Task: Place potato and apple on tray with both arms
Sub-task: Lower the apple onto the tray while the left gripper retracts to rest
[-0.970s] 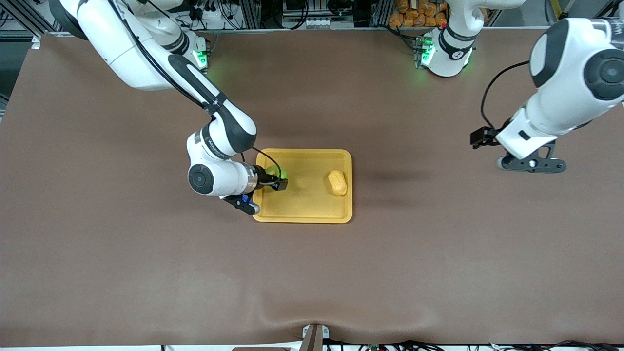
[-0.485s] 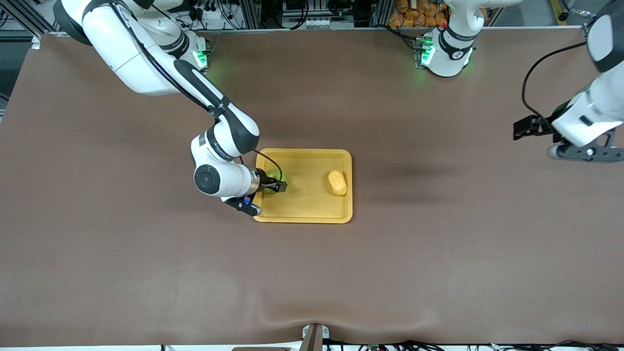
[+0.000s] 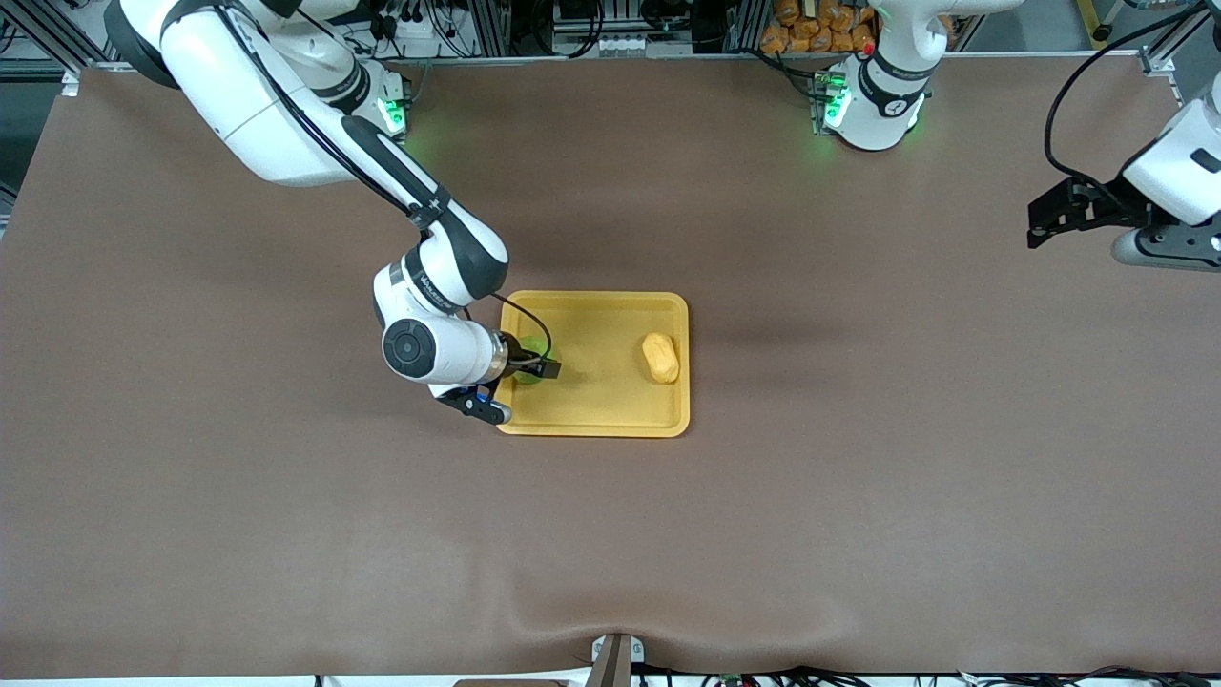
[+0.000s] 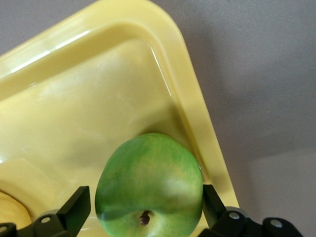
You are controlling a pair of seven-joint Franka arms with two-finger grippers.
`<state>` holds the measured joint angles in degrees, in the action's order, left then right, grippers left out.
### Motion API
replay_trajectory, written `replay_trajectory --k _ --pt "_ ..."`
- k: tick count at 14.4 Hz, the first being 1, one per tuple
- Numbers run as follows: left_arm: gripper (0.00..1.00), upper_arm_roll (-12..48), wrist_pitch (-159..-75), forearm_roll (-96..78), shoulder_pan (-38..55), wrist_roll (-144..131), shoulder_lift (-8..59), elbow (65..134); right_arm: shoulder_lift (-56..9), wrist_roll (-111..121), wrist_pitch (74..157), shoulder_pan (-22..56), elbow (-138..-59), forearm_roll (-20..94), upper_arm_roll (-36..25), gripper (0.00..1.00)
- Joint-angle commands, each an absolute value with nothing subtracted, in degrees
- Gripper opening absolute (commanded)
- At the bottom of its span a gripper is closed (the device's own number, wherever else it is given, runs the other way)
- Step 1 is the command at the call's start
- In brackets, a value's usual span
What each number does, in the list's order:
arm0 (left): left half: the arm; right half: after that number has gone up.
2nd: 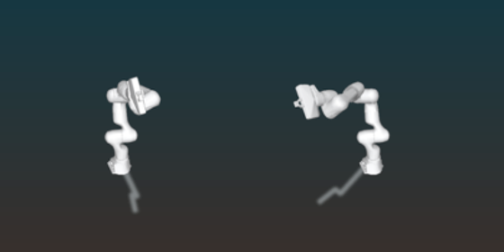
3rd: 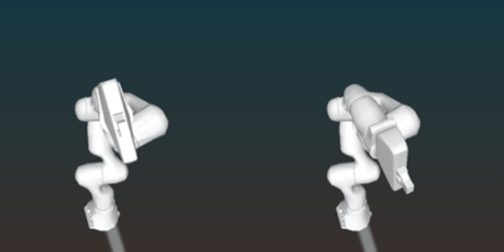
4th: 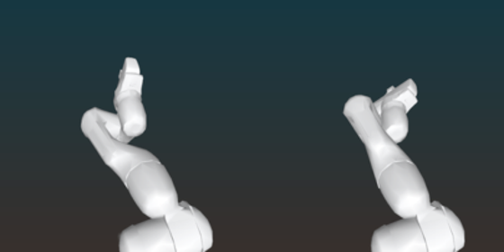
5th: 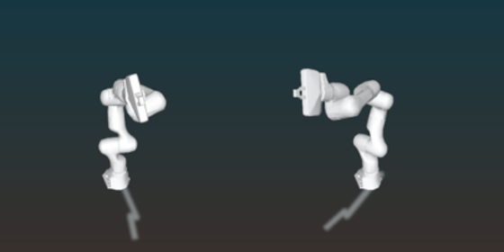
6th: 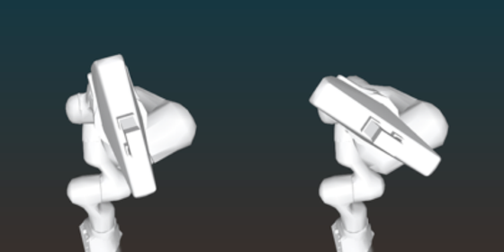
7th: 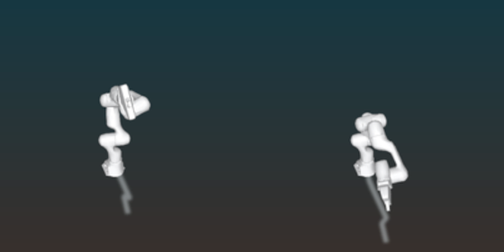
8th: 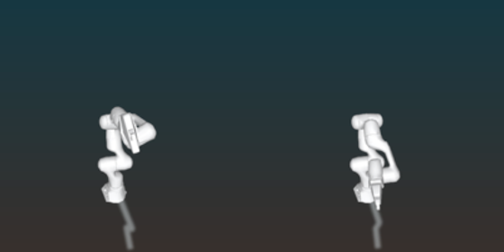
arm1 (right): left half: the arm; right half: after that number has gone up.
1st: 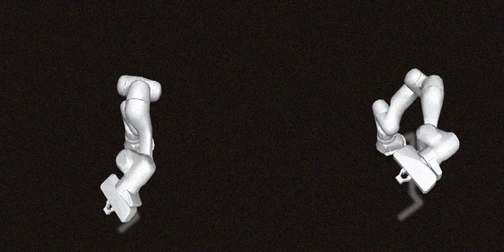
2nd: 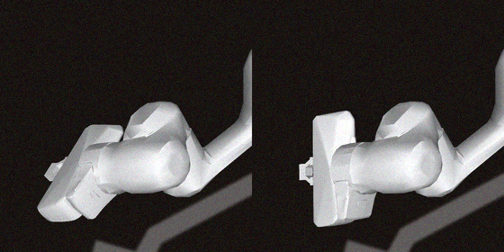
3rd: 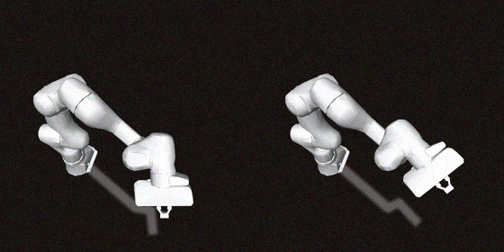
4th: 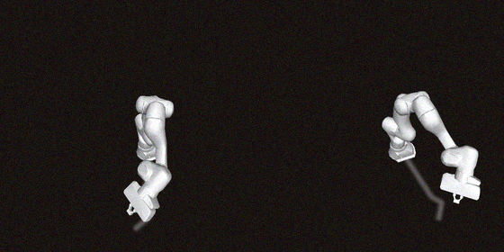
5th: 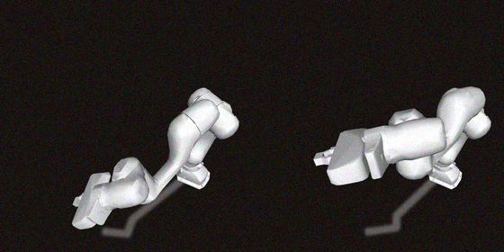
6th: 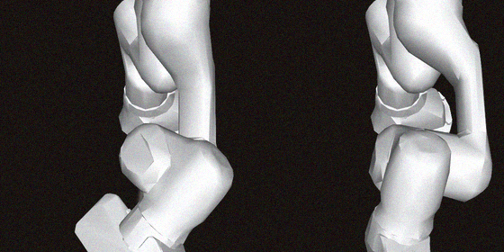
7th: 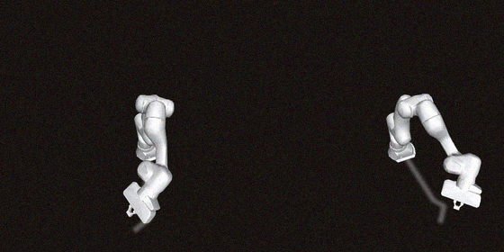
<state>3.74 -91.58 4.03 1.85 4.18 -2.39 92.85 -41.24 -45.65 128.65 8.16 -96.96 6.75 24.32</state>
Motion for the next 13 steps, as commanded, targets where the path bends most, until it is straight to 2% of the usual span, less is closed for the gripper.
replay_trajectory --k 1,4,10,13 --pt "1.00 4.5 -86.3 3.0 1.8 4.0 -1.1 88.8 -41.7 -46.9 128.0 7.7 -95.7 6.2 25.6 1.00" --pt "1.00 4.6 -84.5 2.8 1.5 4.0 -1.3 88.7 -41.4 -46.7 125.3 5.8 -95.5 6.2 27.2 1.00" --pt "1.00 3.9 -85.0 0.2 0.5 3.6 -1.2 88.7 -41.2 -47.1 111.3 3.5 -89.0 6.4 28.7 1.00" --pt "1.00 3.9 -85.0 0.5 0.6 2.7 -1.3 88.7 -40.8 -47.1 105.9 0.9 -86.3 6.4 31.3 1.00"
